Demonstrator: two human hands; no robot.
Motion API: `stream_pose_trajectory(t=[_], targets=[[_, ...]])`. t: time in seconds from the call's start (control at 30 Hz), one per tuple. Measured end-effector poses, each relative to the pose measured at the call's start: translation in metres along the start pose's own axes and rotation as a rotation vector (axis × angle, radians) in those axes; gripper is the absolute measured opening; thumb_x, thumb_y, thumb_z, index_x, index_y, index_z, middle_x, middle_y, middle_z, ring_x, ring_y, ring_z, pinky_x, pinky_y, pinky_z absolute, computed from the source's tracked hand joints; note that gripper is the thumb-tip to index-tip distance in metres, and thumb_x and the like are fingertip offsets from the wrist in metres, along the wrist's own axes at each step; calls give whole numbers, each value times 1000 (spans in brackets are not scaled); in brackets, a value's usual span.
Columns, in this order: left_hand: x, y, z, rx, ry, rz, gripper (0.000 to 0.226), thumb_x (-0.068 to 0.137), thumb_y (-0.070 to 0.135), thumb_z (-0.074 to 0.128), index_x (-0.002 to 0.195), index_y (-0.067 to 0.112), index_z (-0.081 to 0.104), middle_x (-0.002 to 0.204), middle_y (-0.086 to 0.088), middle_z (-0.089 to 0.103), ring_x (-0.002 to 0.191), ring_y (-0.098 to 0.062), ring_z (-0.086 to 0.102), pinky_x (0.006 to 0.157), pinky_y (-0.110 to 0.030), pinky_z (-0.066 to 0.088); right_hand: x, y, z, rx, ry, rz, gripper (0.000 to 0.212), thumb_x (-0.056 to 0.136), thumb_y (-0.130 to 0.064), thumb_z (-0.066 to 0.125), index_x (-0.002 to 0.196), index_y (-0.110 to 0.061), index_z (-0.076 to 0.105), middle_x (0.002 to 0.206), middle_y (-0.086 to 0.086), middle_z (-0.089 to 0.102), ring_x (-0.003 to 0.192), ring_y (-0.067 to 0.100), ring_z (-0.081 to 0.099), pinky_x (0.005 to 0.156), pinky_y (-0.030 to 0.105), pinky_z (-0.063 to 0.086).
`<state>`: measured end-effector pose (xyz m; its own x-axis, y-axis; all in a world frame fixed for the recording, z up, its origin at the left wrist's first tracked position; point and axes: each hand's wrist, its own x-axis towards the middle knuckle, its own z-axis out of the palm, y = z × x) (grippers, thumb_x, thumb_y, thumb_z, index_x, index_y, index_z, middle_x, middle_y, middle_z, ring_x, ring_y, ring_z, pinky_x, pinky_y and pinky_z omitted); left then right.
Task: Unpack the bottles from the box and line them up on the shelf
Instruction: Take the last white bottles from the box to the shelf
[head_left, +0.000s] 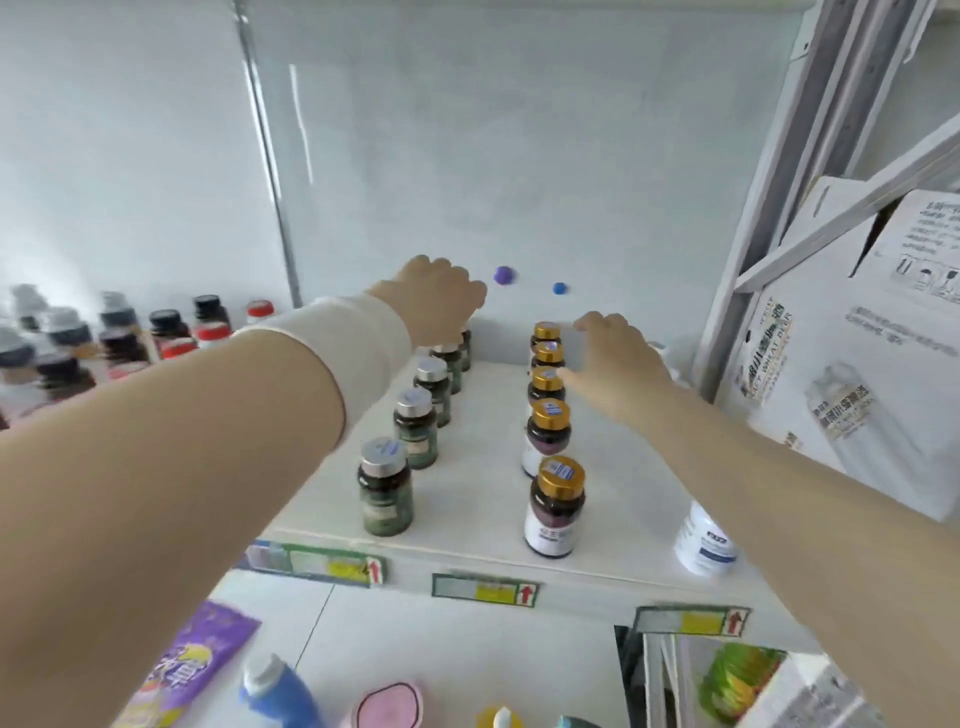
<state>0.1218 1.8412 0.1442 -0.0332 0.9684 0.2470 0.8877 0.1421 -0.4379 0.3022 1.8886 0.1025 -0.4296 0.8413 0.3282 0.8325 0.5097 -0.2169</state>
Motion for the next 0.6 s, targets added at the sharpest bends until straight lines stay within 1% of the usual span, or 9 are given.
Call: stream_pose_trajectory(t=[0.07, 0.17, 0.27, 0.33, 0.43, 0.5, 0.6], targets=[[-39, -29, 2, 83, -40, -25, 42, 94, 26, 50, 134, 19, 41, 131, -6, 50, 122, -25, 46, 99, -34, 35, -9, -40, 2, -40, -5, -90, 43, 89, -27, 56, 126, -7, 43, 122, 14, 48, 116, 32, 48, 89, 38, 41], [-100, -79, 9, 119, -84, -109, 39, 93, 21, 47, 132, 19, 45, 126, -4, 53, 119, -25, 48, 98, -34, 39, -22, -108, 10, -46, -16, -213, 41, 91, -27, 53, 125, -7, 43, 124, 15, 48, 117, 33, 47, 90, 39, 41], [-167, -131, 17, 183, -129, -179, 36, 93, 16, 45, 129, 17, 46, 121, -4, 56, 114, -24, 51, 90, -32, 38, -37, -189, 25, -36, -46, -331, 41, 92, -21, 49, 130, -9, 41, 129, 15, 45, 120, 33, 44, 94, 40, 39], [-213, -168, 23, 216, -165, -228, 34, 93, 15, 45, 127, 14, 48, 118, -6, 56, 112, -25, 52, 86, -32, 37, -49, -250, 37, -20, -67, -416, 43, 91, -23, 49, 131, -8, 40, 133, 15, 43, 124, 33, 42, 97, 41, 38], [-287, -228, 40, 279, -224, -318, 37, 93, 15, 46, 131, 13, 45, 122, -7, 55, 116, -27, 52, 93, -35, 39, -72, -350, 54, -25, -48, -562, 40, 91, -20, 48, 129, -7, 41, 132, 15, 45, 122, 34, 44, 97, 42, 39], [-340, -269, 54, 300, -260, -374, 38, 94, 17, 47, 131, 12, 44, 125, -7, 55, 118, -27, 51, 94, -35, 40, -91, -420, 69, -12, -56, -648, 41, 92, -22, 49, 129, -7, 41, 130, 16, 47, 120, 34, 46, 95, 42, 41], [-421, -331, 81, 304, -289, -490, 42, 94, 16, 49, 134, 11, 41, 127, -8, 54, 120, -27, 51, 96, -36, 41, -120, -522, 97, -42, -73, -810, 44, 92, -23, 47, 133, -8, 37, 133, 16, 45, 123, 33, 44, 96, 40, 39]])
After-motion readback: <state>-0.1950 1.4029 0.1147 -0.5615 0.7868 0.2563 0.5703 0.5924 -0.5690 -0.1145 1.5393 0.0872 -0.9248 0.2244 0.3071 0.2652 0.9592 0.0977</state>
